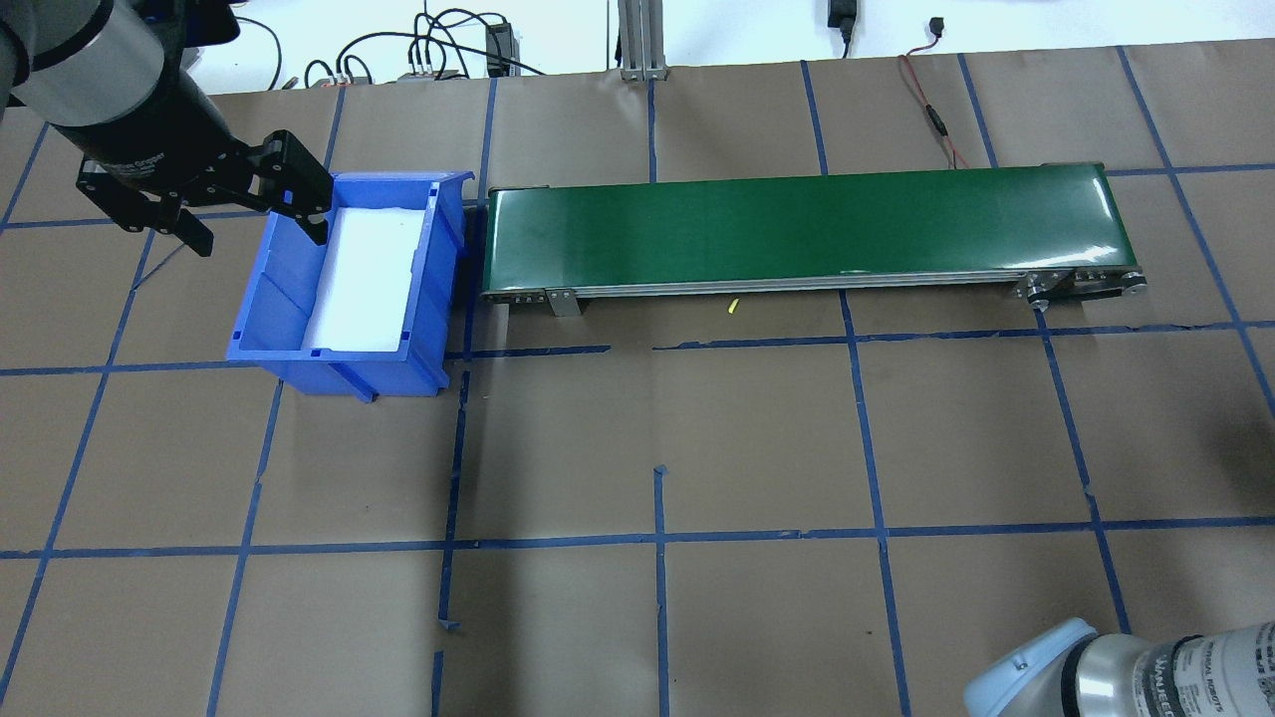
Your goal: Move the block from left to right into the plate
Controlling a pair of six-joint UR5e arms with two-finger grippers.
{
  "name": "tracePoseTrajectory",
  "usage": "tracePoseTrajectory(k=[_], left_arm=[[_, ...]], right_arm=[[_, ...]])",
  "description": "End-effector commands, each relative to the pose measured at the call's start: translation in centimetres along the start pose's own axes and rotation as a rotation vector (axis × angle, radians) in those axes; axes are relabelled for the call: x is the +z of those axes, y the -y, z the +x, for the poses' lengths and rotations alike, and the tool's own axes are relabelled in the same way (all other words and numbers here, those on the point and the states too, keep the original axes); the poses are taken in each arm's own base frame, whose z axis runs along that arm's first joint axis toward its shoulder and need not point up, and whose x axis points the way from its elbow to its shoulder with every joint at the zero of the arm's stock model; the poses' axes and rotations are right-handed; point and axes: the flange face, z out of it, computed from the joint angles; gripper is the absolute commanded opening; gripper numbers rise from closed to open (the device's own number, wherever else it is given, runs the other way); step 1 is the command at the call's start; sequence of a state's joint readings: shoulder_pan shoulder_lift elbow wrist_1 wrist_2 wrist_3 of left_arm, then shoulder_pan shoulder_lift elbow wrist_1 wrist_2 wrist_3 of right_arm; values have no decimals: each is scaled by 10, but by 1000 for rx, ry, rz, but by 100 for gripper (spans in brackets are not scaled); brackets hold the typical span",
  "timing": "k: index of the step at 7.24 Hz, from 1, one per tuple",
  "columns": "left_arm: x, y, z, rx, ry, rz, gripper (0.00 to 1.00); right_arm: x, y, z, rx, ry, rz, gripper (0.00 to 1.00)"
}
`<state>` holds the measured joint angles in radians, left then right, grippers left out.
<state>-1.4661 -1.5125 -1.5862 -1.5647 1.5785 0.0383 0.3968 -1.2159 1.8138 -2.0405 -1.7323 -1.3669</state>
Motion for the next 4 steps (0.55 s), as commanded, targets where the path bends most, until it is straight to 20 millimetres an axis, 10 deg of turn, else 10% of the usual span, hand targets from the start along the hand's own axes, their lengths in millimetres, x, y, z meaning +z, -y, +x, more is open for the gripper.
tracePoseTrajectory(k=[1, 4], left_arm=[[0, 0, -1, 0, 0, 0, 100], [0, 0, -1, -1, 0, 0, 100]], right_arm=[[31, -39, -2, 61, 65, 3, 45], [60, -65, -6, 124, 38, 25, 71]])
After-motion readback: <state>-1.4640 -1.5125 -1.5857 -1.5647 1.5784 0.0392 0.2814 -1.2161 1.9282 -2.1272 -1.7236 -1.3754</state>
